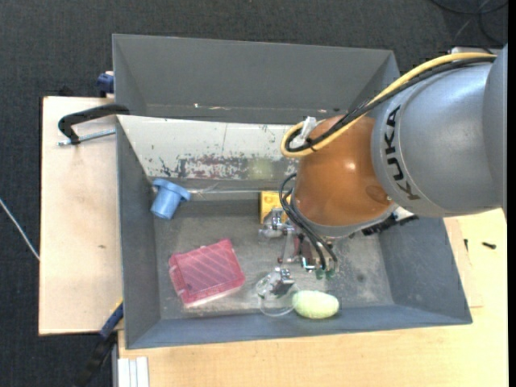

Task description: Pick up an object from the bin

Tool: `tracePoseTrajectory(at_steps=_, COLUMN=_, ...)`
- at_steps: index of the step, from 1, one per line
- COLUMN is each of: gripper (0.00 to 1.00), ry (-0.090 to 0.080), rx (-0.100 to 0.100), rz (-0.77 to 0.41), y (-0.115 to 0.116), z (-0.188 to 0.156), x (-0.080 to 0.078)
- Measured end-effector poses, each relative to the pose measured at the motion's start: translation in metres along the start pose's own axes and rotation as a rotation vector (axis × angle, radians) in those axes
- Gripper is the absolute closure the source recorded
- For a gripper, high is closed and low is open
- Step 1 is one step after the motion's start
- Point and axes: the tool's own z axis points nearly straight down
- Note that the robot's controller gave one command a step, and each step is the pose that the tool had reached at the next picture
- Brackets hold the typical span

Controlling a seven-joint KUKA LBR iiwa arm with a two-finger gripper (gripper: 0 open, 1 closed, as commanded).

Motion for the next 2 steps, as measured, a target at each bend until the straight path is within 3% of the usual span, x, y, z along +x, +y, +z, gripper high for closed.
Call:
tracePoseTrajectory(at_steps=1, gripper=0.0, ry=-0.008, rx=-0.001, rz=0.001, y=0.0, z=-0.003, x=-0.002)
tracePoseTrajectory(at_steps=2, gripper=1.0, ry=-0.014, rx=-0.006, rz=0.126, y=-0.007, z=0.049, x=-0.011)
